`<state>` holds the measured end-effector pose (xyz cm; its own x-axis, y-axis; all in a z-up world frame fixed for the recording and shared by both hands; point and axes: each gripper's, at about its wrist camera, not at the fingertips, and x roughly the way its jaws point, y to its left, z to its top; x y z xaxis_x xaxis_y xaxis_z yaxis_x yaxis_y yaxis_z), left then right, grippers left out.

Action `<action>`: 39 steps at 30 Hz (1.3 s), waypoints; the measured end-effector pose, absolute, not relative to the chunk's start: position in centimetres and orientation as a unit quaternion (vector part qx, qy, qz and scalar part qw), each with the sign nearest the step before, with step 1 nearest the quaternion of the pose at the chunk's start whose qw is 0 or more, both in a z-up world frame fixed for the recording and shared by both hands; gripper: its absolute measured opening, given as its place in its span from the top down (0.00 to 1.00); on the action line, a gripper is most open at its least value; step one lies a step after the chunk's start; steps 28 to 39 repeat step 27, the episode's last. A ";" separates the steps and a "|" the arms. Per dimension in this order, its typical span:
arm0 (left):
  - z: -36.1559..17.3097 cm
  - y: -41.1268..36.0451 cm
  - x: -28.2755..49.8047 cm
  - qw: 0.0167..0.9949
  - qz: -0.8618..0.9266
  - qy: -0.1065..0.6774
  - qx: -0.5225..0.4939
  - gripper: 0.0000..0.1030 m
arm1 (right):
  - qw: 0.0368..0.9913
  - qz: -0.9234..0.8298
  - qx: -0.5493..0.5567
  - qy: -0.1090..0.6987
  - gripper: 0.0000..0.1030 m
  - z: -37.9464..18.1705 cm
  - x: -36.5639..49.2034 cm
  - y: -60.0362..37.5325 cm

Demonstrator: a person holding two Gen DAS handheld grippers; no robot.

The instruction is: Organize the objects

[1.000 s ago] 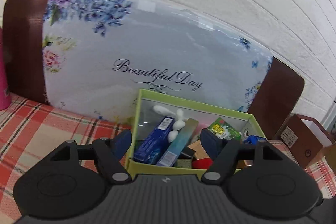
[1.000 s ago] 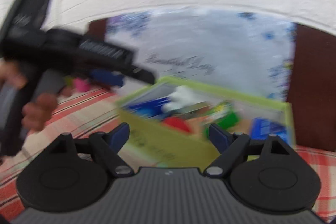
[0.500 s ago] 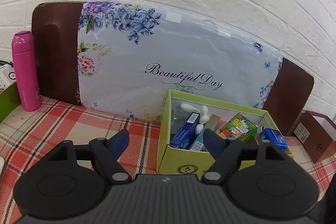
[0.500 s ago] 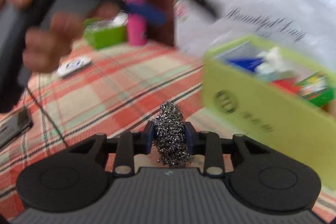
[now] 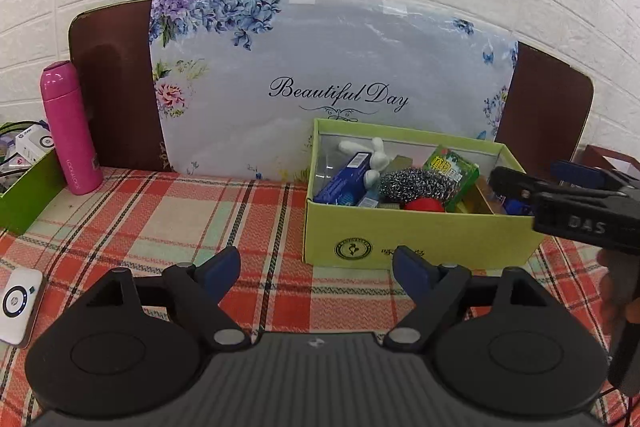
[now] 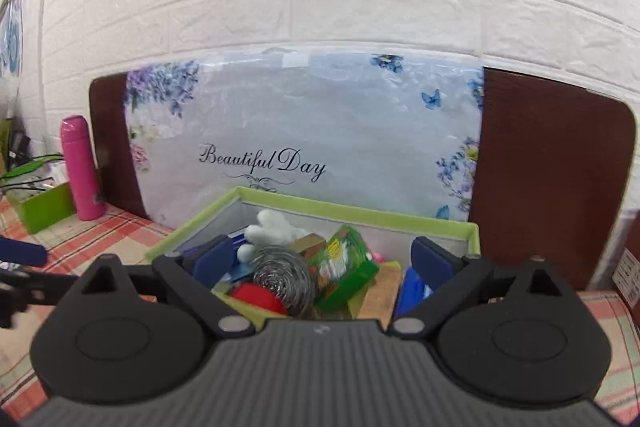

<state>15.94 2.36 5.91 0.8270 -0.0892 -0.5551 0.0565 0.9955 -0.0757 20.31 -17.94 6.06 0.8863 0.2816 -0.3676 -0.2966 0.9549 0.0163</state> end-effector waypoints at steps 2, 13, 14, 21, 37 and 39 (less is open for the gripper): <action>5.8 1.7 15.3 0.953 -0.042 0.298 -0.030 0.16 | 0.970 0.141 -0.014 0.197 0.00 6.5 18.0 -18.6; 4.2 -3.0 10.4 0.942 -0.038 0.332 0.024 0.16 | 0.944 0.087 0.012 0.317 0.00 5.0 7.4 -21.5; 4.0 -3.2 10.2 0.941 -0.037 0.335 0.027 0.16 | 0.942 0.078 0.018 0.326 0.00 4.4 7.0 -21.5; 3.8 -3.0 9.4 0.941 -0.010 0.337 0.028 0.16 | 0.950 0.063 -0.002 0.305 0.00 3.7 6.6 -20.2; 4.0 -2.9 9.2 0.946 -0.007 0.322 0.025 0.16 | 0.952 0.056 -0.006 0.300 0.00 3.6 7.2 -20.0; 4.0 -2.9 9.2 0.946 -0.007 0.322 0.025 0.16 | 0.952 0.056 -0.006 0.300 0.00 3.6 7.2 -20.0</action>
